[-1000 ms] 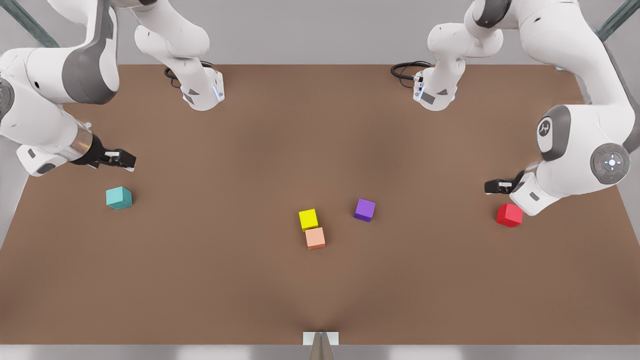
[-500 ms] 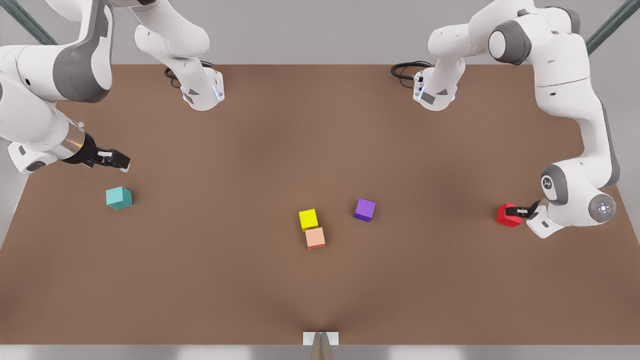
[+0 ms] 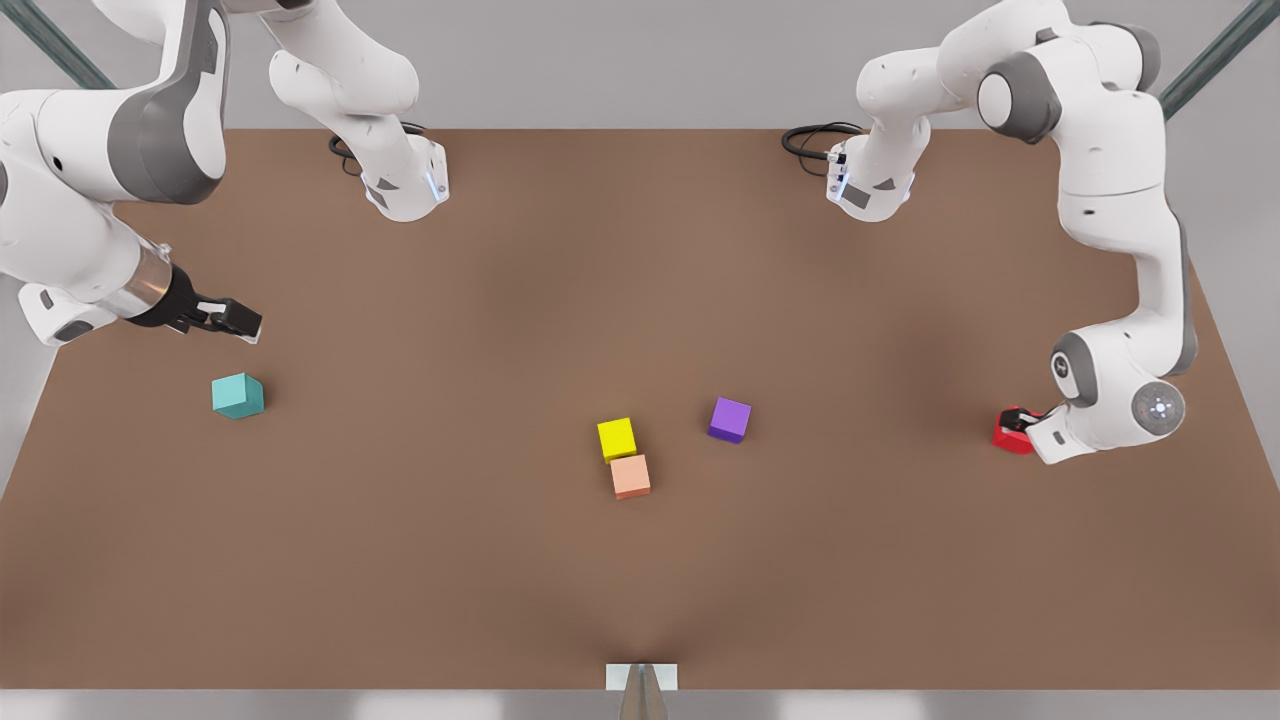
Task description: Pick up red wooden cube and pass to hand red wooden cube and place in blue wooden cube
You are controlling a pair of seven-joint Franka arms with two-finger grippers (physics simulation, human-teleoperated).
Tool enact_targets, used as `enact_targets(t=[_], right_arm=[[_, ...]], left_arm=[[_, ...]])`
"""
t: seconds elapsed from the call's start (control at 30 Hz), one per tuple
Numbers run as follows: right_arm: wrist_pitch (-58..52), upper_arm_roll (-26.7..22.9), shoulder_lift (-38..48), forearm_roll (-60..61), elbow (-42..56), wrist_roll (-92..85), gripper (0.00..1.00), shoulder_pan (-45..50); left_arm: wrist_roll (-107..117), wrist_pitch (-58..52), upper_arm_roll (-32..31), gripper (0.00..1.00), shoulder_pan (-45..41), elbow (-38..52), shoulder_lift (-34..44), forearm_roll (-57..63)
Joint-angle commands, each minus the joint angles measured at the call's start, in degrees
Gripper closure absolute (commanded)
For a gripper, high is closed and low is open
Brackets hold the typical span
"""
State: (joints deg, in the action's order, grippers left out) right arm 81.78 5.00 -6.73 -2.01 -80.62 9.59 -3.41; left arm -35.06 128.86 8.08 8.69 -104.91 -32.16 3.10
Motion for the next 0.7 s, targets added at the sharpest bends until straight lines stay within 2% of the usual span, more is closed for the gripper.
enact_targets(t=[0.0, 0.2, 0.53, 0.57, 0.6, 0.63, 0.67], right_arm=[[-0.04, 0.01, 0.05, -0.01, 0.03, 0.60, 0.00, -0.02], [-0.21, 0.01, 0.05, 0.08, -0.06, 0.16, 0.00, -0.02], [-0.39, 0.10, -0.04, 0.08, -0.06, 0.16, 0.00, -0.02], [-0.39, 0.10, 0.05, 0.08, -0.06, 0.16, 0.00, -0.02], [-0.48, 0.10, 0.05, 0.17, -0.06, 0.16, 0.00, -0.02], [-0.57, 0.10, 0.05, 0.17, -0.06, 0.16, 0.00, -0.02], [-0.74, 0.10, 0.05, 0.17, -0.06, 0.16, 0.00, -0.02]], left_arm=[[-8.01, 1.48, 0.01, 0.00, 0.01, -0.47, -0.18, 0.07], [-7.66, 4.03, 0.01, 0.00, 0.45, -0.47, -3.69, -0.20], [-7.66, 7.19, 0.01, 0.02, 0.63, -0.39, -5.01, -0.28], [-7.66, 7.20, 0.01, 0.08, 0.63, -0.39, -5.01, -0.28], [-7.66, 7.20, 0.01, 0.21, 0.63, -0.39, -5.01, -0.28], [-7.66, 7.20, 0.01, 0.26, 0.63, -0.30, -5.01, -0.28], [-7.66, 7.20, 0.01, 0.27, 0.63, -0.21, -5.01, -0.28]])
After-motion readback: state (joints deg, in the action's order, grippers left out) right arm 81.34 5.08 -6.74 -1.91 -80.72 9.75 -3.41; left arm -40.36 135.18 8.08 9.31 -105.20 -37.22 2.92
